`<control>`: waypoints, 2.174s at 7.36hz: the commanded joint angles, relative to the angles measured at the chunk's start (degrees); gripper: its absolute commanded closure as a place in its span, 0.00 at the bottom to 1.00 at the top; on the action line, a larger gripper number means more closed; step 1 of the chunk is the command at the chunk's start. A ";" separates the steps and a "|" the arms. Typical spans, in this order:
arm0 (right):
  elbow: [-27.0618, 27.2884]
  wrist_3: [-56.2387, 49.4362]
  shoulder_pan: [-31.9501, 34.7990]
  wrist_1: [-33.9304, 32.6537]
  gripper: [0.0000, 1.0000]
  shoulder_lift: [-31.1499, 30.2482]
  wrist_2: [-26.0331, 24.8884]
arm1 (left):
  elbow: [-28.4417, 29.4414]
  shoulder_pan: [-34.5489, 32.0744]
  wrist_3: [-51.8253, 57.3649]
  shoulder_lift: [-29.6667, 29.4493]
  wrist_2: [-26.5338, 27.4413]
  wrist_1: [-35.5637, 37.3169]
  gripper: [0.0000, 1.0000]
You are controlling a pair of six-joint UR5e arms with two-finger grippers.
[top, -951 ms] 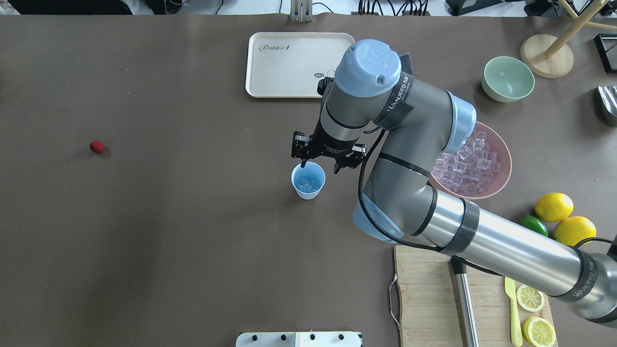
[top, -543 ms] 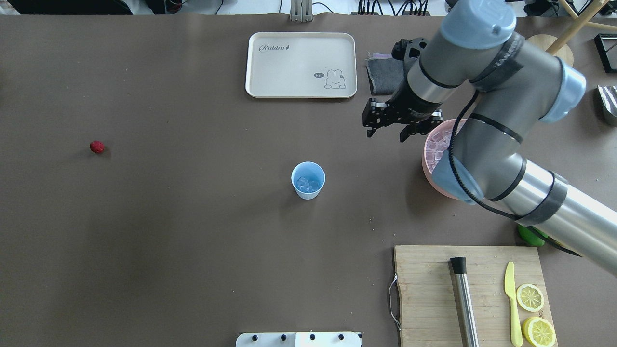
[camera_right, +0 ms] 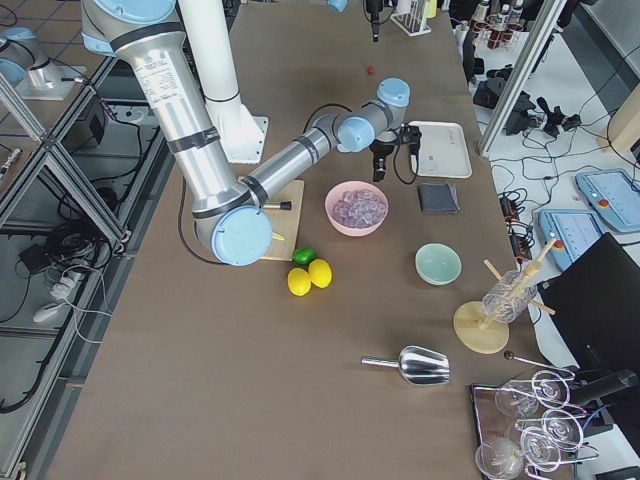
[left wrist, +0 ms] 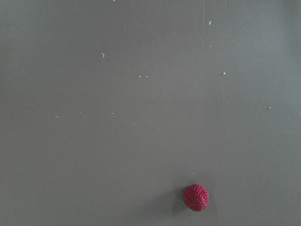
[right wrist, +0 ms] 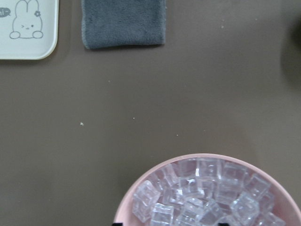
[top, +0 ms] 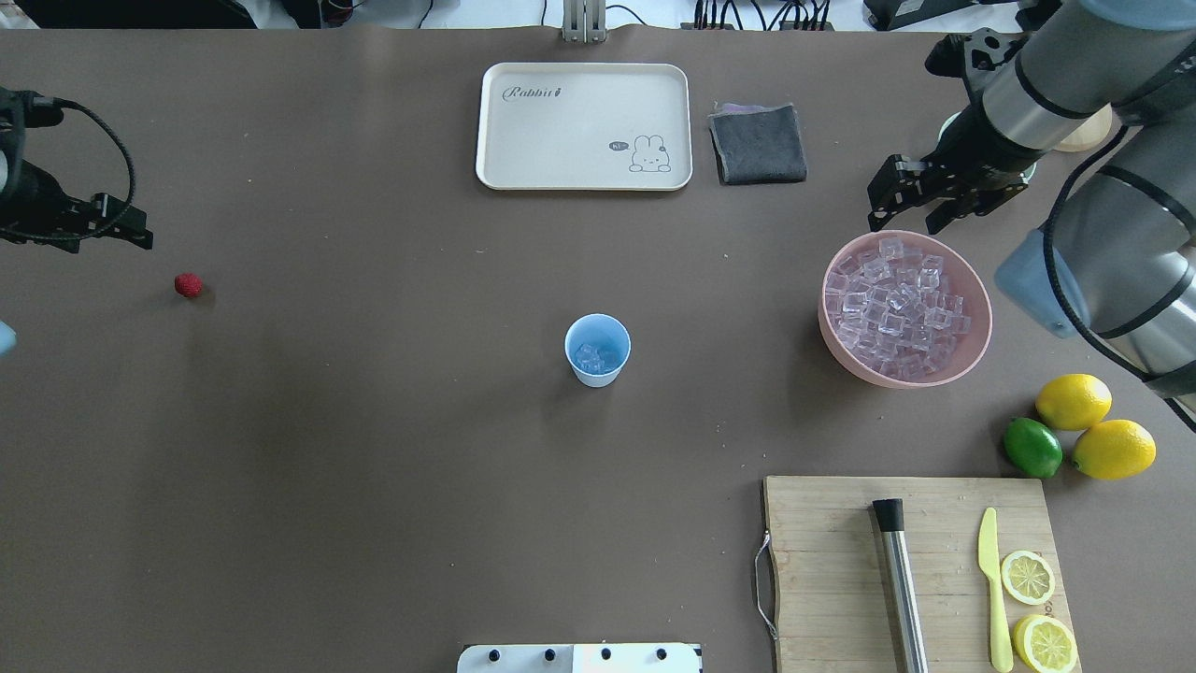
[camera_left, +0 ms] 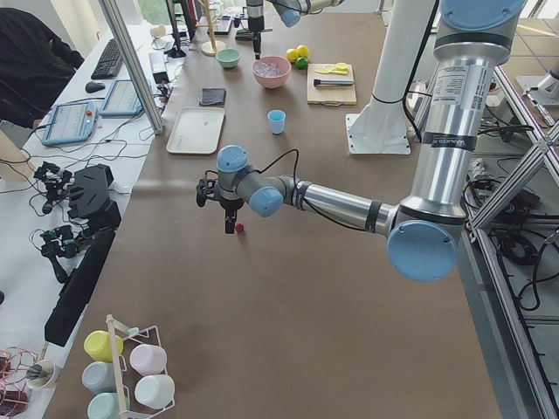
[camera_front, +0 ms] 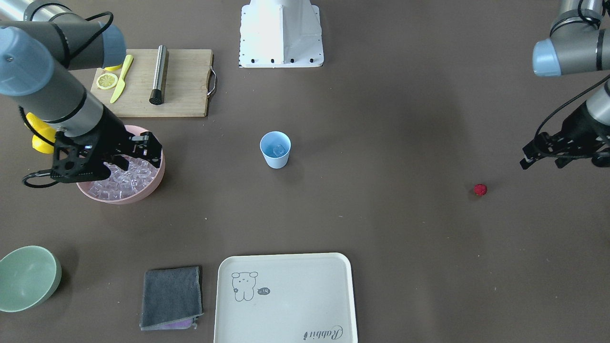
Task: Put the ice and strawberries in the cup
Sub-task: 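Grasp the red strawberry with the left gripper while the right arm withdraws, then carry the strawberry over the light-blue cup and drop it in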
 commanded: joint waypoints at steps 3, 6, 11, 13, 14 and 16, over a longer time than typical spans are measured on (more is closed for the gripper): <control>-0.14 -5.65 3.87 -0.02 0.26 -2.76 2.08 | 7.88 6.64 -7.77 -2.75 4.50 -9.92 0.07; -0.48 -5.74 4.22 -1.60 0.27 -2.49 2.08 | 8.05 6.74 -7.86 -2.57 4.78 -9.83 0.37; -0.84 -5.74 4.31 -1.78 0.27 -1.97 2.43 | 3.95 6.04 -9.51 -2.57 3.91 -6.95 1.00; -1.01 -5.74 4.40 -1.78 0.27 -2.14 2.43 | -8.14 6.38 -20.62 -5.62 2.23 4.78 1.00; -1.36 -7.05 4.83 -1.69 0.27 -2.49 2.34 | -13.34 7.43 -27.04 -8.95 2.93 9.89 1.00; -6.87 -16.23 7.81 -1.61 0.26 -2.58 1.73 | -18.56 16.62 -36.39 -16.24 10.09 18.33 1.00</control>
